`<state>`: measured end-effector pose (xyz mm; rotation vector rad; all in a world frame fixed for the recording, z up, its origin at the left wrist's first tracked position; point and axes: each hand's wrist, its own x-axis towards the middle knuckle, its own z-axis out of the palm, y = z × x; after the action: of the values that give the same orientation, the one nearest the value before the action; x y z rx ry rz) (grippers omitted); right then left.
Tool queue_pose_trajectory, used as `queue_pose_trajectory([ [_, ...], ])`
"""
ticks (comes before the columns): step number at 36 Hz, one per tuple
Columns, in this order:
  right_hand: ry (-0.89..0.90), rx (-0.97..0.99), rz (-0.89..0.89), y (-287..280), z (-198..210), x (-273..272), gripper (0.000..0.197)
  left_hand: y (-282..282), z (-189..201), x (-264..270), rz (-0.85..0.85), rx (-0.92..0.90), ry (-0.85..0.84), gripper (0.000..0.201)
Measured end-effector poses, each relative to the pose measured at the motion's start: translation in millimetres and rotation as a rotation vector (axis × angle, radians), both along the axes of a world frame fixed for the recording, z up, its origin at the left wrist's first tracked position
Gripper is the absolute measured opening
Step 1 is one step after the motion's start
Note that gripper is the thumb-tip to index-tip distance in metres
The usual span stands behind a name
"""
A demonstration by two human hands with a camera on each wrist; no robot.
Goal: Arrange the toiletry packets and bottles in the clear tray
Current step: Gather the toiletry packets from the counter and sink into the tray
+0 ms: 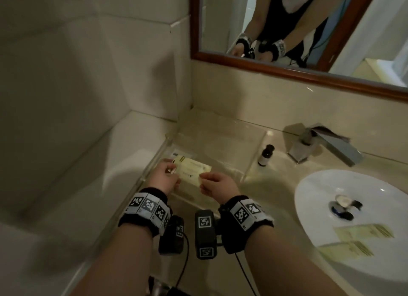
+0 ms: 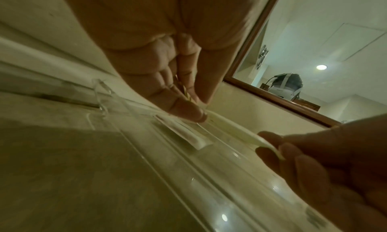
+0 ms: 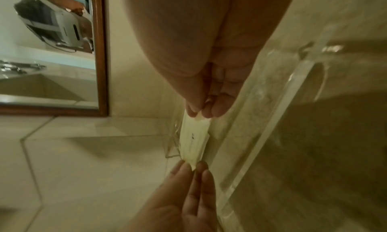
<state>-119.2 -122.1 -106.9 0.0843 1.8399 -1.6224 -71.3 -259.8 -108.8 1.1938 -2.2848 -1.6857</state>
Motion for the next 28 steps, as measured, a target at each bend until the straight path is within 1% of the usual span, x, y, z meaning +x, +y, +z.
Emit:
queue_pose_trajectory([
  [4, 0.049, 0.075, 0.004, -21.8, -9.0, -12.1, 0.024, -19.1, -6.3, -12.1, -0.082, -0.104, -0.059, 0.042],
  [8, 0.154, 0.156, 0.049, -36.1, -13.9, -19.8, 0.028, -33.4, -9.8, -19.4, -0.170, -0.186, -0.116, 0.044],
  [13, 0.178, 0.191, 0.053, -49.7, -16.3, -25.7, 0.034, -47.0, -11.8, -26.7, -0.277, -0.315, -0.181, 0.047],
  [20, 0.252, 0.277, 0.084, -52.5, -15.3, -32.0, 0.035, -53.4, -9.2, -29.2, -0.295, -0.254, -0.212, 0.042],
  [26, 0.266, 0.297, 0.100, -55.0, -3.6, -41.7, 0.037, -51.4, -2.4, -42.4, -0.244, -0.189, -0.131, 0.039],
  [28, 0.263, 0.303, 0.099, -53.4, -0.7, -41.2, 0.039, -49.5, -3.6, -43.3, -0.224, -0.133, -0.103, 0.039],
])
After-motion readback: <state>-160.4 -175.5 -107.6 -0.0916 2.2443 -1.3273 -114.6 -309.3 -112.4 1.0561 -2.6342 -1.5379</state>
